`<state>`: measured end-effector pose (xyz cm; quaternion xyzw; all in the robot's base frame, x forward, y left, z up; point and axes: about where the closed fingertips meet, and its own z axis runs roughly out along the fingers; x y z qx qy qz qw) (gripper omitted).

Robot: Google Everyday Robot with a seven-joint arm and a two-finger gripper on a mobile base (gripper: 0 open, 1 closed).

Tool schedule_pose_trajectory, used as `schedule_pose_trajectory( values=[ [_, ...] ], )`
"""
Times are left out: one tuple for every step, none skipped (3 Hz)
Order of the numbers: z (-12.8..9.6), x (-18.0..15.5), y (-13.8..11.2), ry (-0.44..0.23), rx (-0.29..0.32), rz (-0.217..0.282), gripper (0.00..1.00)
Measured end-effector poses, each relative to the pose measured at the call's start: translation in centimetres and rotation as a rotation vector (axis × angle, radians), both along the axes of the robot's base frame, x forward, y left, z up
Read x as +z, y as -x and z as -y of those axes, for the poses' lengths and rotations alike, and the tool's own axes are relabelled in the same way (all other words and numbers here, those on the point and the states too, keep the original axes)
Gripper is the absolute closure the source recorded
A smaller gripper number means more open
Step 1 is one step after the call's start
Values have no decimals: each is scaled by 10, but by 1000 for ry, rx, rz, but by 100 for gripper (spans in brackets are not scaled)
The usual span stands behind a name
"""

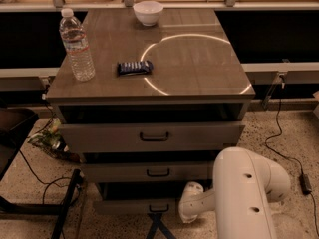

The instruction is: Close bottom drawer

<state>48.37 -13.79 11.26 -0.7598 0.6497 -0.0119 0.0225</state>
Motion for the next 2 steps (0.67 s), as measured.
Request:
schedule_pose_trajectory(
  values=[
    [5, 7, -17, -13, -3, 17, 100],
    [5, 13, -32, -33, -2, 27, 100]
  ],
)
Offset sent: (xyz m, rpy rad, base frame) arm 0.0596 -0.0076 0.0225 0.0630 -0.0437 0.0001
